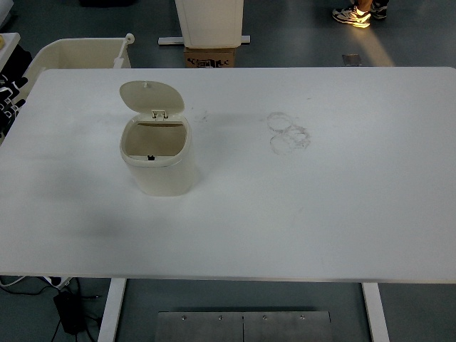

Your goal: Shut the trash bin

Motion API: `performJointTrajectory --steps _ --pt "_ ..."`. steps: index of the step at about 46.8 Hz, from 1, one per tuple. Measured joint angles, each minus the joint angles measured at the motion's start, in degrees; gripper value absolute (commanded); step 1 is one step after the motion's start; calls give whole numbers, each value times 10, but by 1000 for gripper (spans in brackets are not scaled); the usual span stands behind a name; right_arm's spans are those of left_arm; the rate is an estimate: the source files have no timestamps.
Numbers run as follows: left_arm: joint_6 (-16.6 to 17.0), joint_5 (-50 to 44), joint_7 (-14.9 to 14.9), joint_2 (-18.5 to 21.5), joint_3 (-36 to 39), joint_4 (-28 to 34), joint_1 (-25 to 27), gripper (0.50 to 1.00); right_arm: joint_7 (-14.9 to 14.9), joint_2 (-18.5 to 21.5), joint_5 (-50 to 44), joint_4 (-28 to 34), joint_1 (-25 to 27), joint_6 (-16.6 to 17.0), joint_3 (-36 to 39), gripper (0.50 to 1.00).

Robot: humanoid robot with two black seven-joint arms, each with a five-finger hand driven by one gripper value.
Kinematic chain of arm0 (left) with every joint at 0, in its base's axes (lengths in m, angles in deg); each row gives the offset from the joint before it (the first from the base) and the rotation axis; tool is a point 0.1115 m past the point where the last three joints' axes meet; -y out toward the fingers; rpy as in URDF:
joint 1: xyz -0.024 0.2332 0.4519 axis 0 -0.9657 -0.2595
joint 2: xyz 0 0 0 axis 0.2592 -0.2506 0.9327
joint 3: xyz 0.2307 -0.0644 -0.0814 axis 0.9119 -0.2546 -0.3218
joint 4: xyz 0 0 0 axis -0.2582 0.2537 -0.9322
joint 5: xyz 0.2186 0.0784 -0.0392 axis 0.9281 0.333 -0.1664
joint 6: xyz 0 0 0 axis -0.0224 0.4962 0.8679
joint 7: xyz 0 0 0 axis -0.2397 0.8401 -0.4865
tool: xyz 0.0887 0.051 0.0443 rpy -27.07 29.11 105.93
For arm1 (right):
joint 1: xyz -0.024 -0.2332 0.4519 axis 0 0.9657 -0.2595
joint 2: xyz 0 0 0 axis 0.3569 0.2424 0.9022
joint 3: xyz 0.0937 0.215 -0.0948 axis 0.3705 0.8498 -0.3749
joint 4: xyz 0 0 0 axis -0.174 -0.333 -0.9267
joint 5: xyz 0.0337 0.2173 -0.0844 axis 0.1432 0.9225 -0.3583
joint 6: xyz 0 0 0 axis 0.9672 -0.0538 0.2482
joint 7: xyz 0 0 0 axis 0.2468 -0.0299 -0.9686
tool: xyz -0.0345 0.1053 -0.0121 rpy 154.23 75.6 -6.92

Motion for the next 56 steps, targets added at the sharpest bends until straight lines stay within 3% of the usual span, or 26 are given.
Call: performJointTrajectory --steps 56 --pt "-1 0 0 -3 0 2 -8 1000 -2 0 0 -1 0 0 -1 991"
